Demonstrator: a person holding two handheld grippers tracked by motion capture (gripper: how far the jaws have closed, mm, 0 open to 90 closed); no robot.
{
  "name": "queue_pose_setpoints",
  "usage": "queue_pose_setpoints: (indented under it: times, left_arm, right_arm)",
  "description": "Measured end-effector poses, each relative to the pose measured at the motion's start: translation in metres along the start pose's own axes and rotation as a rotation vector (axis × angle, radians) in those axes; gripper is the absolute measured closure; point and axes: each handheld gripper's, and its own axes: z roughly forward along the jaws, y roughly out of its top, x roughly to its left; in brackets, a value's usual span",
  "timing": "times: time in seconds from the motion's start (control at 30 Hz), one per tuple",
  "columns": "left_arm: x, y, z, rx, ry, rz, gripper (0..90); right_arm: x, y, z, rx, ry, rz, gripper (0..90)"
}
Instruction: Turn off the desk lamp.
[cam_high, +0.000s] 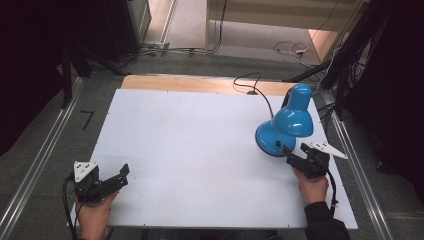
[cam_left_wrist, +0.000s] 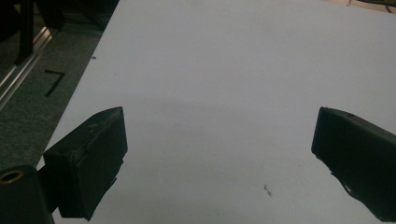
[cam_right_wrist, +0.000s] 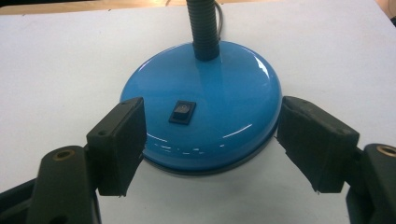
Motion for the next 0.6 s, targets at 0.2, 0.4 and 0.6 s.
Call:
queue_pose_setpoints:
  times: [0.2, 0.4, 0.6]
  left_arm:
    - [0.000, 0.000, -0.001, -0.003, -0.002, -0.005, 4.2]
    - [0.001, 0.000, -0.001, -0.003, -0.003, -0.005, 4.2]
    - [0.001, 0.000, -0.001, -0.003, 0.000, -0.005, 4.2]
  right_arm:
    - [-0.002, -0.002, -0.005, -0.007, -0.003, -0.002, 22.6]
    - [-0.001, -0.004, -0.011, -0.003, 0.004, -0.017, 22.0]
    - [-0.002, -0.005, -0.017, -0.010, -0.004, -0.023, 21.1]
